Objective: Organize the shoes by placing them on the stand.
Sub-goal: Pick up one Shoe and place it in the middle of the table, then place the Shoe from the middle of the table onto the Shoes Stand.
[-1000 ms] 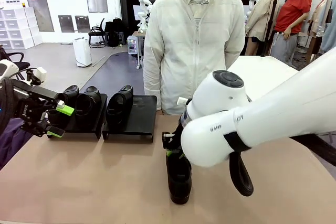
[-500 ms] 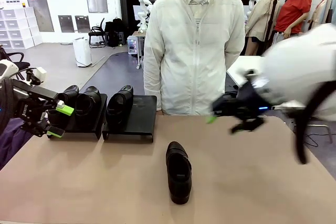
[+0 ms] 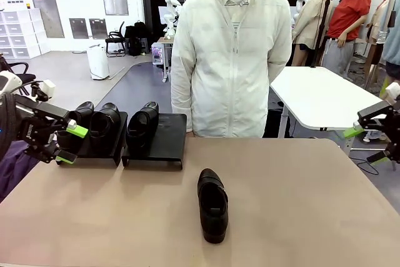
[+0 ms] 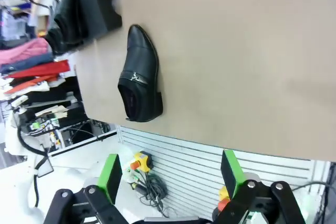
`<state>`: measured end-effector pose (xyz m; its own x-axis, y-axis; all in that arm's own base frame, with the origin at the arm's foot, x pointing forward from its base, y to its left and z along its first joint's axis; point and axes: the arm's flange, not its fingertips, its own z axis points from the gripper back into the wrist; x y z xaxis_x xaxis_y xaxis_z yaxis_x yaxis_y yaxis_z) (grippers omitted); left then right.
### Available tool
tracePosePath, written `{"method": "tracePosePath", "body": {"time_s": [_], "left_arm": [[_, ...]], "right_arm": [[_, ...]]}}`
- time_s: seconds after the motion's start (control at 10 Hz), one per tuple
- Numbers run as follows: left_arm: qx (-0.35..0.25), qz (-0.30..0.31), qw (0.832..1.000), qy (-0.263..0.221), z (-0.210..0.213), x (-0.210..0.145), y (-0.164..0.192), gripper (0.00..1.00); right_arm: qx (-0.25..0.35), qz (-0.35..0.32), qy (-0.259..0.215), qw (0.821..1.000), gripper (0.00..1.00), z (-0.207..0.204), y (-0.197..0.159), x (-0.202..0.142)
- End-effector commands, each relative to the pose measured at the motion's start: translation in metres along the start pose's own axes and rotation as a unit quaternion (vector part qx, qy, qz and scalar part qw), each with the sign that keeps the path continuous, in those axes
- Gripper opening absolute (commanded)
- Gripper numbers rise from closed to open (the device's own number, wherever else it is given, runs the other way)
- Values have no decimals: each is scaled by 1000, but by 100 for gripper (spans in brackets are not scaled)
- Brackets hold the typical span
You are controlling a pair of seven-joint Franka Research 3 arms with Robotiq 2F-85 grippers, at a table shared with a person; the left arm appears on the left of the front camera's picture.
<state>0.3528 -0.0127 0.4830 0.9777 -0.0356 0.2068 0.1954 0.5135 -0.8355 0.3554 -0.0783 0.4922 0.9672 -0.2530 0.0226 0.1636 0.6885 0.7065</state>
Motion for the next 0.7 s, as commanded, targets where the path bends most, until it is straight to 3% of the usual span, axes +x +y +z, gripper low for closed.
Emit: {"method": "tracePosePath", "body": {"time_s": [0.0, 0.1, 0.6], "left_arm": [[2, 0, 1000, 5, 2, -2, 0, 100], [2, 0, 1000, 5, 2, -2, 0, 100], [2, 0, 1000, 5, 2, -2, 0, 100]], "right_arm": [[-33, 54, -11, 998, 100, -35, 11, 2], [0, 0, 0, 1000, 100, 0, 0, 0], [0, 0, 0, 1000, 100, 0, 0, 0]]}}
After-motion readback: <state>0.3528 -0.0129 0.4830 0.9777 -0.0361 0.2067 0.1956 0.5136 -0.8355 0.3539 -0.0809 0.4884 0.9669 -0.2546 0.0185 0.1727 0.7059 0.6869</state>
